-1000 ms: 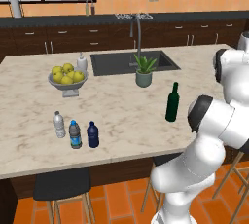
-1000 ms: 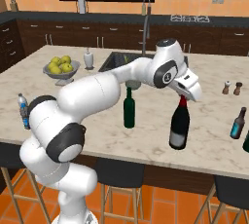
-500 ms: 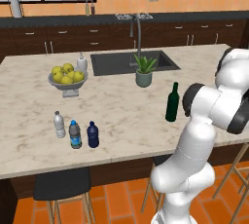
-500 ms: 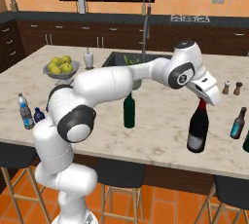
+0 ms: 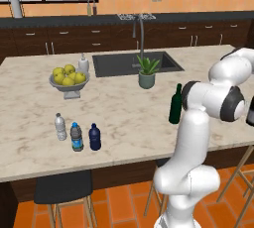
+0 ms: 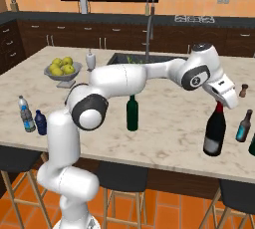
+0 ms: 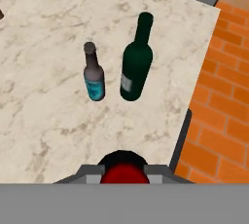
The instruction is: Move the plastic bottles in the middle to the plastics group, and the glass bottles in the middle to the glass group.
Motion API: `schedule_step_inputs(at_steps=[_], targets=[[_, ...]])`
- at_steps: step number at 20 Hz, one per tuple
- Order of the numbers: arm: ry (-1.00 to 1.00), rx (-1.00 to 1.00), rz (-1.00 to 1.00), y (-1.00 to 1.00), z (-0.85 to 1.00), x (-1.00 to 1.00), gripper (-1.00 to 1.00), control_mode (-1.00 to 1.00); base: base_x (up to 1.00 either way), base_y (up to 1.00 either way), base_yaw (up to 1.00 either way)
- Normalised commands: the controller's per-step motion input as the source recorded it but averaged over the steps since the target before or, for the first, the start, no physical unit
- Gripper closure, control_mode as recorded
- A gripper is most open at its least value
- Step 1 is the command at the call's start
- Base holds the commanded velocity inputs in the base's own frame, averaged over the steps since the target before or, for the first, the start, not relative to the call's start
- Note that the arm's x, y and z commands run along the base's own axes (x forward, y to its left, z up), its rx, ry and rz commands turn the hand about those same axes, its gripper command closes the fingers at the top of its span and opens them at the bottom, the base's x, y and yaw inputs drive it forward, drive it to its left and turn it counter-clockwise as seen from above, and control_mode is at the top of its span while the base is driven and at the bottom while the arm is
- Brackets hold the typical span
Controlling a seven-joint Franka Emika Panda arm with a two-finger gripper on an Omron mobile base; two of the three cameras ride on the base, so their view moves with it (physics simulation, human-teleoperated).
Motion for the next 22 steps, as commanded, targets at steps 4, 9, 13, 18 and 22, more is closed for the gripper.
schedule_step_inputs(at_steps=[4, 9, 13, 18, 22], targets=[[0.00, 0.00, -0.01, -0.40, -0.12, 0.12, 1.00, -1.00, 0.00, 0.00, 0.00], [0.00, 0.00, -0.01, -0.40, -0.08, 0.17, 1.00, -1.00, 0.00, 0.00, 0.00], [0.00, 0.00, -0.01, -0.34, -0.06, 0.22, 1.00, -1.00, 0.00, 0.00, 0.00], [0.00, 0.00, 0.00, -0.23, -0.11, 0.23, 1.00, -1.00, 0.00, 0.00, 0.00], [0.00, 0.00, 0.00, -0.20, -0.13, 0.11, 1.00, -1.00, 0.00, 0.00, 0.00]])
